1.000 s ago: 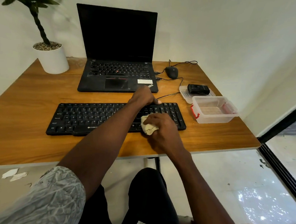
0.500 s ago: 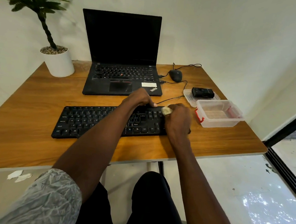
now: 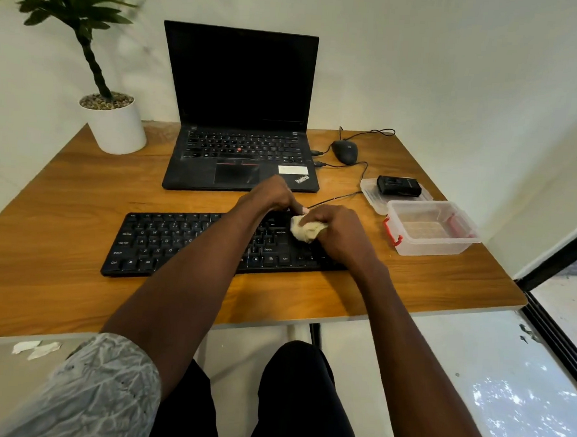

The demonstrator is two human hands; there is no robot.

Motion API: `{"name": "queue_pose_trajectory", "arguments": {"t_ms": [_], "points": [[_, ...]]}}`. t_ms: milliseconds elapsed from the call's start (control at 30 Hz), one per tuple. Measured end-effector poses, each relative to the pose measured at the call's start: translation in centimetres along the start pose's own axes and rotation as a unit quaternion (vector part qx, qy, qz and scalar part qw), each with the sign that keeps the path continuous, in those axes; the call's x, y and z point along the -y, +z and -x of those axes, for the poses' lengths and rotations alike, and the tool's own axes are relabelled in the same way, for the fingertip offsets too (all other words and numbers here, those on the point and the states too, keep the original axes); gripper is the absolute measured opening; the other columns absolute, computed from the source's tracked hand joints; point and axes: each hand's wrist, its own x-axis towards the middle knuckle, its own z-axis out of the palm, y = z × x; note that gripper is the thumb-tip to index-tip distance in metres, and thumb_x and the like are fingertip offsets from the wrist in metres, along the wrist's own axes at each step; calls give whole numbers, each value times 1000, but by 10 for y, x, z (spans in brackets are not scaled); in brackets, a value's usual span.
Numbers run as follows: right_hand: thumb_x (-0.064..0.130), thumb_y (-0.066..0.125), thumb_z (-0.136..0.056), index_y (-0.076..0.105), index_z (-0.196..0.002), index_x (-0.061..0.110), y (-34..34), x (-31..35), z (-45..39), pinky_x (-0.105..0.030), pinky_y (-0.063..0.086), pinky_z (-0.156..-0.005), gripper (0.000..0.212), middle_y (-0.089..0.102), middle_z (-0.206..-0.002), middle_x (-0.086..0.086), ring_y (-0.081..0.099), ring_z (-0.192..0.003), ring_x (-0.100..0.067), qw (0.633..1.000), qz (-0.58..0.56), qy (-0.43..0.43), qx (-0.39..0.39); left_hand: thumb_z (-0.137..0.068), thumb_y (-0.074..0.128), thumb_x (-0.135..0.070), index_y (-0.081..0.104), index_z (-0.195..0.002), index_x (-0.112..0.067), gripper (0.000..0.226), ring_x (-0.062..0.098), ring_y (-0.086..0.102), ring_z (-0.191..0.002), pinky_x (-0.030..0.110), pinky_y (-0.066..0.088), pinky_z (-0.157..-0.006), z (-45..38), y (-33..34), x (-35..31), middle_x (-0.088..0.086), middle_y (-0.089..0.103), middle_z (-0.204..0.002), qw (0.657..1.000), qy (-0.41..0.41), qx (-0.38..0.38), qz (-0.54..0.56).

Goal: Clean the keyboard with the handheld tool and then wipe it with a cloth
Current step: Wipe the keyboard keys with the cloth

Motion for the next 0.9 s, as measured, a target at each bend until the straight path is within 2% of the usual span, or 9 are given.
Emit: {"name": "queue_pose_trajectory", "arguments": {"t_ms": [133, 300, 433, 500, 633, 667, 767, 800, 900], "points": [[14, 68, -84, 75, -106, 19, -6, -4, -8, -29, 50, -74, 24, 73, -106, -3, 65, -92, -17, 992, 37, 48, -114, -64, 87, -30, 67, -103, 1, 53, 26, 61, -90, 38, 49, -81, -1, 1, 1, 11, 68, -103, 1000, -12, -5, -3], [-4, 60, -82, 76, -104, 17, 0, 9, 9, -36, 51, -89, 34, 67, -120, -5, 60, -108, -21, 995, 4, -47, 87, -64, 86, -28, 66, -107, 2, 56, 26, 64, -93, 39, 52, -88, 0, 1, 0, 11, 68, -105, 1000, -26, -6, -9], [6, 64, -83, 74, -107, 17, -6, -1, -6, -35, 53, -80, 28, 71, -110, -2, 64, -96, -19, 996, 20, 25, -78, -67, 85, -32, 65, -111, -1, 57, 28, 62, -99, 39, 51, -85, 1, 0, 1, 10, 67, -109, 1000, -27, -2, -16], [10, 67, -83, 75, -105, 16, -5, 3, -6, -36, 53, -82, 25, 71, -111, -4, 64, -98, -20, 998, 24, 14, -49, -68, 84, -31, 65, -110, -1, 55, 27, 63, -98, 40, 52, -87, 0, 2, 2, 10, 67, -109, 1000, -26, -3, -17], [-5, 60, -81, 76, -103, 21, -14, 6, 0, -33, 50, -87, 37, 67, -121, -4, 61, -105, -21, 993, 27, -22, 109, -65, 85, -33, 65, -109, -2, 58, 27, 62, -97, 40, 51, -88, -1, 2, 2, 10, 67, -106, 999, -34, -12, -13], [-4, 60, -81, 76, -103, 21, -18, 4, -3, -32, 51, -84, 37, 68, -119, -4, 62, -102, -20, 996, 23, -2, 88, -64, 86, -34, 65, -110, -2, 60, 27, 62, -98, 40, 51, -88, -2, 2, 2, 10, 66, -108, 999, -33, -10, -13], [9, 64, -85, 74, -109, 21, -16, 0, -8, -27, 48, -75, 28, 72, -110, -4, 64, -93, -16, 993, 49, 66, -79, -62, 86, -36, 63, -115, -1, 67, 29, 60, -102, 43, 50, -90, -2, 2, 3, 10, 65, -113, 1000, -27, -4, -7], [11, 66, -85, 74, -108, 21, -12, 2, -7, -28, 49, -77, 27, 72, -109, -4, 64, -94, -17, 993, 63, 59, -85, -63, 86, -36, 64, -115, -2, 65, 29, 60, -102, 43, 50, -91, -3, 3, 4, 10, 65, -113, 1000, -27, -5, -11], [4, 66, -83, 76, -105, 22, -9, 11, -3, -35, 52, -84, 30, 70, -115, -4, 63, -98, -20, 997, 72, 12, 35, -65, 85, -34, 64, -111, 0, 60, 29, 62, -101, 40, 51, -87, -2, 2, 4, 11, 66, -111, 999, -29, -9, -17]]}}
